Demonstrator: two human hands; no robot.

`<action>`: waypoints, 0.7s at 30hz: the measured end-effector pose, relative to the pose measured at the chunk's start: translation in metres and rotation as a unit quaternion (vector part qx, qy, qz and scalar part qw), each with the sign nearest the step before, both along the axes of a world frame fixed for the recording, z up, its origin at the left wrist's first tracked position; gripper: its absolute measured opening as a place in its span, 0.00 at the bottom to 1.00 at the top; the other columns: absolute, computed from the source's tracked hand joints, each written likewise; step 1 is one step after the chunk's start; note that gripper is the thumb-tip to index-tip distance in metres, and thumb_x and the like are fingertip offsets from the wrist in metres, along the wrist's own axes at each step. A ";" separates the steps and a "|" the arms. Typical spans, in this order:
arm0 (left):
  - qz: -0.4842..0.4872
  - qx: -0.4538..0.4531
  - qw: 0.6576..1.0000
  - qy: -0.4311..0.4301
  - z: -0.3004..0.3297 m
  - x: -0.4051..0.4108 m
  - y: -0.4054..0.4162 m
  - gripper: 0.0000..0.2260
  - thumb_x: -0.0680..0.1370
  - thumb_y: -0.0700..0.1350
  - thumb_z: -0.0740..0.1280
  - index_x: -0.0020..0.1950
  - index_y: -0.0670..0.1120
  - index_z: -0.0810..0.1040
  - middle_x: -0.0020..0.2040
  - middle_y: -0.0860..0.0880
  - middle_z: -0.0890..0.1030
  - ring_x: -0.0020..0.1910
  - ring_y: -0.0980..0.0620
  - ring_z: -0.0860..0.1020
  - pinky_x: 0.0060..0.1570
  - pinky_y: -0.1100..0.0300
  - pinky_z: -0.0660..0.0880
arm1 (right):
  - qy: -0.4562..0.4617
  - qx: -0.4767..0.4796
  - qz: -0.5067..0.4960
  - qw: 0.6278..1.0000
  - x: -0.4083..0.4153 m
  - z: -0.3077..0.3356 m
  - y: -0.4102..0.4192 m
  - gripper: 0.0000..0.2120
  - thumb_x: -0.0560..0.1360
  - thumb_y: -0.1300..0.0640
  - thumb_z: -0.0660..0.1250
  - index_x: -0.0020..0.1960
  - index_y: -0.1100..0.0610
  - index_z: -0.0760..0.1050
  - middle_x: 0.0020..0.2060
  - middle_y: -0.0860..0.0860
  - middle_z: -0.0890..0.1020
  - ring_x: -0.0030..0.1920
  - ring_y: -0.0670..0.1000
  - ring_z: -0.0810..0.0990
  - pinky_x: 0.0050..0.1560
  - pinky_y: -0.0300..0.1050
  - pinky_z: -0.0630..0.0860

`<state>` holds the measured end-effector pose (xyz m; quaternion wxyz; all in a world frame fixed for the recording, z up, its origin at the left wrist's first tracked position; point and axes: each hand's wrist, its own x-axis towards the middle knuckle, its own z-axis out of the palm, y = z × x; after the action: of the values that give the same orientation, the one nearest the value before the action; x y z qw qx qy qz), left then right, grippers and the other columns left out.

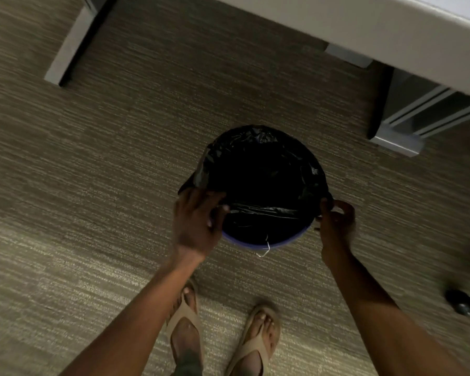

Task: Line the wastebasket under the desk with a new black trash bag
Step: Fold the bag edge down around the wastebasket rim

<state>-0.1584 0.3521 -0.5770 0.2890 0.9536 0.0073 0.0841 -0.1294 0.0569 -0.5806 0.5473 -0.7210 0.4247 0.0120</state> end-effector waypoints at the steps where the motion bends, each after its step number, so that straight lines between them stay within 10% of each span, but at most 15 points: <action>1: -0.036 0.035 0.998 0.036 0.001 -0.007 -0.008 0.17 0.77 0.52 0.70 0.65 0.51 0.81 0.62 0.46 0.82 0.65 0.39 0.76 0.61 0.45 0.72 | 0.011 -0.004 0.021 1.000 -0.006 0.001 0.004 0.20 0.76 0.49 0.75 0.64 0.54 0.74 0.52 0.58 0.85 0.53 0.61 0.85 0.53 0.63 0.83; 5: -0.075 0.143 0.973 0.165 0.002 -0.021 -0.018 0.23 0.75 0.48 0.74 0.71 0.50 0.79 0.60 0.44 0.84 0.66 0.36 0.77 0.66 0.38 0.68 | 0.001 0.036 0.009 0.999 -0.017 -0.004 0.003 0.13 0.78 0.62 0.73 0.61 0.60 0.79 0.53 0.63 0.85 0.54 0.64 0.86 0.53 0.61 0.83; 10: -0.131 0.204 0.962 0.123 0.006 -0.023 -0.020 0.24 0.68 0.38 0.76 0.64 0.49 0.83 0.55 0.46 0.86 0.60 0.36 0.80 0.61 0.45 0.63 | 0.026 0.134 -0.002 0.991 -0.029 -0.006 -0.009 0.19 0.78 0.68 0.70 0.68 0.63 0.78 0.57 0.63 0.84 0.55 0.61 0.85 0.53 0.57 0.82; 21: -0.104 0.053 0.990 0.082 -0.024 -0.071 -0.004 0.15 0.70 0.37 0.78 0.56 0.42 0.83 0.52 0.43 0.86 0.54 0.41 0.85 0.56 0.47 0.80 | 0.064 0.114 0.097 0.987 -0.038 -0.015 -0.002 0.30 0.71 0.75 0.73 0.69 0.54 0.75 0.44 0.56 0.86 0.41 0.54 0.87 0.37 0.43 0.82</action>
<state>-0.2292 0.3476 -0.6014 0.2439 0.9667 -0.0730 -0.0248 -0.1671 0.0548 -0.5961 0.5938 -0.6897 0.3823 0.1597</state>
